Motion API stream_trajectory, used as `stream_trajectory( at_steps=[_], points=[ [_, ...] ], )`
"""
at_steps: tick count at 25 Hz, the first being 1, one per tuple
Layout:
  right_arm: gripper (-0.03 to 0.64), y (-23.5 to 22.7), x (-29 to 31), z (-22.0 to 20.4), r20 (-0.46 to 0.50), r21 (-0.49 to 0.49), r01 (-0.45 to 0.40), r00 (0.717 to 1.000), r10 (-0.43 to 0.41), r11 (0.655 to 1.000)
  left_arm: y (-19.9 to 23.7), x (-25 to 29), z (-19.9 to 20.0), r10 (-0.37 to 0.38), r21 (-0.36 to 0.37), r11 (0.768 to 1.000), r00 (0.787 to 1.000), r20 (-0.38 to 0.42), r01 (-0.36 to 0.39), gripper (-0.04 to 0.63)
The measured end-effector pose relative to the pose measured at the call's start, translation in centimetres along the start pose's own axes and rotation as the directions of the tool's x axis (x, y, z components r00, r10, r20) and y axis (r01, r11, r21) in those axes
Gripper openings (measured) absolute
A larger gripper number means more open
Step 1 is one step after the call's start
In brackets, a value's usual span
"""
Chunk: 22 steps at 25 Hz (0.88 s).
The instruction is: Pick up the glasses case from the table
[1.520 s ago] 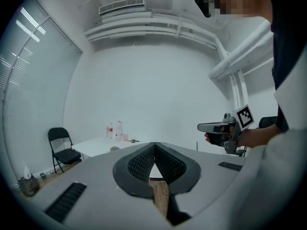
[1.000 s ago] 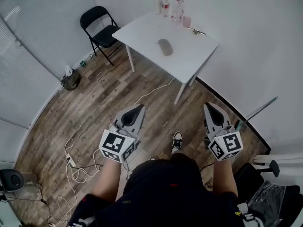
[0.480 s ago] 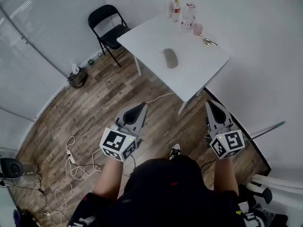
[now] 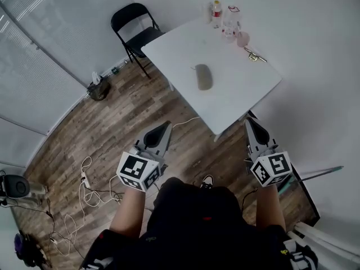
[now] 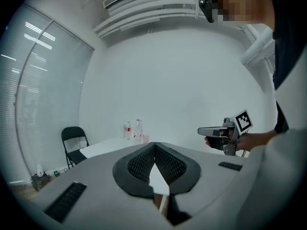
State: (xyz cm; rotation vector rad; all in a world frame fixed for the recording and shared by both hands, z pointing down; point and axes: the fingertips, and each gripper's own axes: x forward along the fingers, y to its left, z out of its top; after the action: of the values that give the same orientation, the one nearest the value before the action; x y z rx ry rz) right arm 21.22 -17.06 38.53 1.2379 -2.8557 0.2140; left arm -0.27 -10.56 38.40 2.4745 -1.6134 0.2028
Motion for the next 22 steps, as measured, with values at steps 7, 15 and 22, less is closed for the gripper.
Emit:
stream_trajectory(
  at_steps=[7, 15, 22],
  points=[
    [0.023, -1.5, 4.5, -1.4, -0.034, 0.023, -0.024, 0.999, 0.025, 0.999, 3.0, 2.6, -0.4, 0.022, -0.018, 1.0, 1.0, -0.008, -0.023, 0.02],
    [0.023, -2.0, 11.6, -0.9, -0.053, 0.0, 0.048, 0.997, -0.048, 0.999, 9.8, 7.2, 0.2, -0.066, -0.017, 0.998, 0.998, -0.01, 0.066, 0.02],
    [0.023, -0.5, 19.5, -0.4, -0.067, -0.016, 0.106, 0.992, -0.107, 0.994, 17.9, 10.2, 1.1, -0.135, 0.01, 0.991, 0.991, -0.006, 0.135, 0.02]
  ],
)
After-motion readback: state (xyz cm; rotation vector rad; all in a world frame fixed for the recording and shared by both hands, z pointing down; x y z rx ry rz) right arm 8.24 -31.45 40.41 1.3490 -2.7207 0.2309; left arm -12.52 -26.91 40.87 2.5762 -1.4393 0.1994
